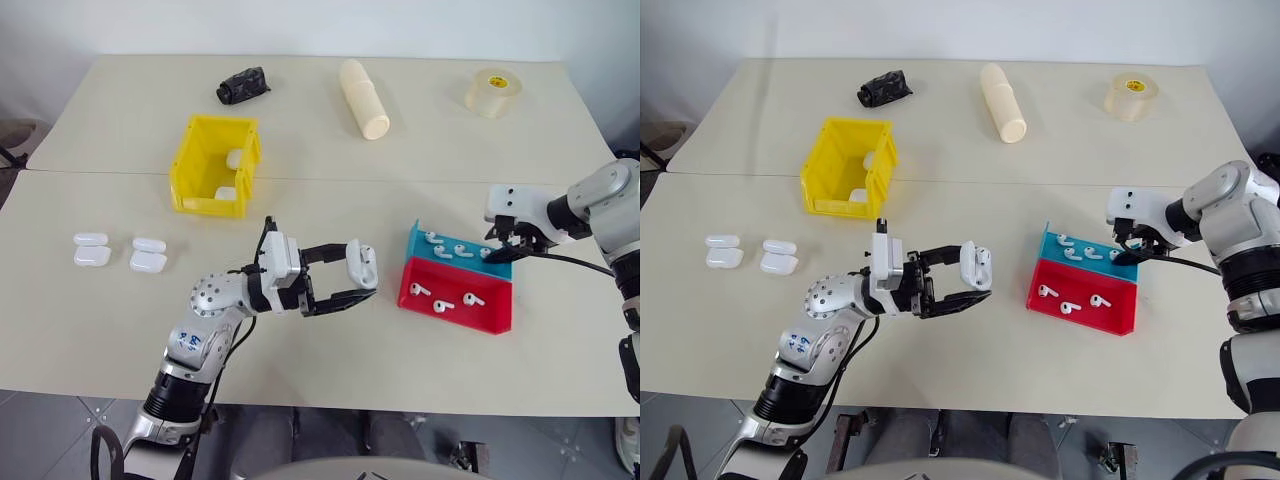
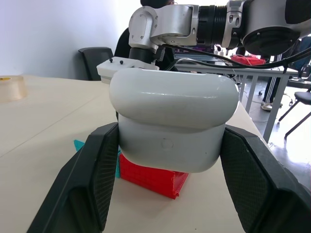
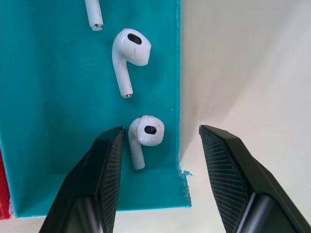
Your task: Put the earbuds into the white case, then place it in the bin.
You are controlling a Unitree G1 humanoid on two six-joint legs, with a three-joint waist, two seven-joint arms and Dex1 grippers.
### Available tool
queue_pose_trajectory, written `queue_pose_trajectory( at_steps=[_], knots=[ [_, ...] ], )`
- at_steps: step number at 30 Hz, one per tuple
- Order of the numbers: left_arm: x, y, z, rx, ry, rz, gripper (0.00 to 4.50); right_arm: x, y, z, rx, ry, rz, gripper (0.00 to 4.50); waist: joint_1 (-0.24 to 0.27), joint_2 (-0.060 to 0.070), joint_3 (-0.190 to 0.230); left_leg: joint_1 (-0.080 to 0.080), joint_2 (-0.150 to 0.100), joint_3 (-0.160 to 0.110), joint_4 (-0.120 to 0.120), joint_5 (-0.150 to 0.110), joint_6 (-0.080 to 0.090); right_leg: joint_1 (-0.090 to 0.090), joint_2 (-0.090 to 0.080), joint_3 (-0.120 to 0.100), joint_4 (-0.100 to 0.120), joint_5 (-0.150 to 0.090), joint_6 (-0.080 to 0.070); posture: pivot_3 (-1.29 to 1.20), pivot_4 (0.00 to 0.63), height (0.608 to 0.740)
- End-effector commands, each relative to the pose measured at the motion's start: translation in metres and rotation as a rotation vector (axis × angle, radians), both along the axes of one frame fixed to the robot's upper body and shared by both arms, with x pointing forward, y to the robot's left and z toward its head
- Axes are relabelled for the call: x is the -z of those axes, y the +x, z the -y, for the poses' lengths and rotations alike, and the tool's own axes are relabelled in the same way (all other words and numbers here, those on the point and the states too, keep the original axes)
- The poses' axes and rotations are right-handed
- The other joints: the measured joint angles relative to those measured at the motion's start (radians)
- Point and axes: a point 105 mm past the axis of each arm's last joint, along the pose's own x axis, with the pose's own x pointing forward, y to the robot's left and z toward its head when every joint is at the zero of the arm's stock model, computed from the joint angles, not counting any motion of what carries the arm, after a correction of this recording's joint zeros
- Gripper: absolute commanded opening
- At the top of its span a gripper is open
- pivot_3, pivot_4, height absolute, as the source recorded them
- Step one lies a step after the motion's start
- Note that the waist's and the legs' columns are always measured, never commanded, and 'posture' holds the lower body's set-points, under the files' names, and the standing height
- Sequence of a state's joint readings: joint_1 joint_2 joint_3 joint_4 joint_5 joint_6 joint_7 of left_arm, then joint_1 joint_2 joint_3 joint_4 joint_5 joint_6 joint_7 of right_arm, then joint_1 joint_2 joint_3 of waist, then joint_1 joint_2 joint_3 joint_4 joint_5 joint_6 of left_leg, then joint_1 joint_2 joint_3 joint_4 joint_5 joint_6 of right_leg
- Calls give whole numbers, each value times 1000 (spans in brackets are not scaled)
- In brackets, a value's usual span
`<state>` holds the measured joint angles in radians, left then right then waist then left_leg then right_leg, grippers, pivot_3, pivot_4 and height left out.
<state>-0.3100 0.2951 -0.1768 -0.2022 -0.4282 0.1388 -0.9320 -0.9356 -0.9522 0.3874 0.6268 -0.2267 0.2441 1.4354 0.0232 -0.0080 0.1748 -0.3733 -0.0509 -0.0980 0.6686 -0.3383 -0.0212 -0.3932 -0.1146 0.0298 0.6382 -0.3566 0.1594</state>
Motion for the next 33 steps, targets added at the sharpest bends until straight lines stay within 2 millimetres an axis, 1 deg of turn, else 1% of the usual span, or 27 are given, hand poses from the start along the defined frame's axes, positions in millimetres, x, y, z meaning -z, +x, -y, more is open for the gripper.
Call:
queue_pose_trajectory(
  at_steps=[1, 2, 5, 9, 17, 19, 21, 24, 25, 27, 30, 33],
  knots=[
    [-12, -5, 2, 19, -21, 64, 2779, 7, -3, 2, 10, -20, -34, 2537, 0, 0, 0, 0, 0, 0, 0, 0, 0, 0, 0, 0, 0, 0, 0, 0, 150, 740],
    [-13, -5, 2, 19, -21, 65, 2779, 8, -3, 2, 10, -21, -37, 2537, 0, 0, 0, 0, 0, 0, 0, 0, 0, 0, 0, 0, 0, 0, 0, 0, 150, 740],
    [-13, -5, 1, 18, -20, 66, 2779, 9, -4, 1, 8, -17, -43, 1968, -2, 0, 0, 0, 0, 0, 0, 0, 0, 0, 0, 0, 0, 0, 0, 0, 150, 740],
    [-14, -4, 1, 17, -18, 68, 2779, 11, -5, 0, 6, -12, -49, 688, -3, 0, 0, 0, 1, 0, 1, 0, 0, 1, 0, 0, 0, 0, 0, 0, 150, 740],
    [-15, -3, 1, 17, -19, 71, 2779, 12, -5, -3, 4, 4, -44, 688, -3, 0, 0, 0, 1, 0, 1, 0, 0, 1, 0, 0, 0, 0, 0, 0, 150, 740],
    [-15, -3, 1, 18, -19, 71, 2779, 8, -4, -5, -3, 14, -17, 688, -3, 0, 0, 0, 1, 0, 1, 0, 0, 1, 0, 0, 0, 0, 0, 0, 150, 740],
    [-15, -4, 1, 18, -19, 71, 2779, -4, -1, -10, -16, 62, 35, 688, -2, 0, 0, 0, 1, 0, 1, 0, 0, 1, 0, 0, 0, 0, 0, 0, 150, 740],
    [-15, -2, 0, 19, -17, 70, 2779, -34, -2, -23, -57, 182, 128, 688, -4, 1, 0, 0, 1, 0, 1, 0, 0, 0, 0, 0, 0, 0, 0, 0, 150, 740],
    [-15, -1, 0, 19, -14, 70, 2779, -43, -4, -26, -69, 222, 155, 688, -5, 1, 1, 0, 1, 1, 0, 0, 0, -1, 0, 0, 0, 0, 0, 0, 150, 740],
    [-14, 0, -1, 20, -11, 68, 2779, -54, -10, -33, -114, 287, 195, 688, -4, 2, 1, 0, 1, 1, -1, 0, 0, -1, 0, 1, 0, 0, 0, 0, 150, 740],
    [-16, 7, 0, 17, -10, 61, 2779, -67, -27, -47, -203, 453, 268, 688, 2, 2, 1, 0, 1, 0, -2, 0, 0, -1, 0, 0, -1, 0, 0, 0, 150, 740],
    [-16, 9, 2, 29, -9, 53, 2779, -68, -45, -61, -255, 617, 290, 688, 4, 2, 1, -1, 0, -1, 0, 0, 0, 0, 0, -2, -1, 0, 1, 0, 150, 740]
  ],
)
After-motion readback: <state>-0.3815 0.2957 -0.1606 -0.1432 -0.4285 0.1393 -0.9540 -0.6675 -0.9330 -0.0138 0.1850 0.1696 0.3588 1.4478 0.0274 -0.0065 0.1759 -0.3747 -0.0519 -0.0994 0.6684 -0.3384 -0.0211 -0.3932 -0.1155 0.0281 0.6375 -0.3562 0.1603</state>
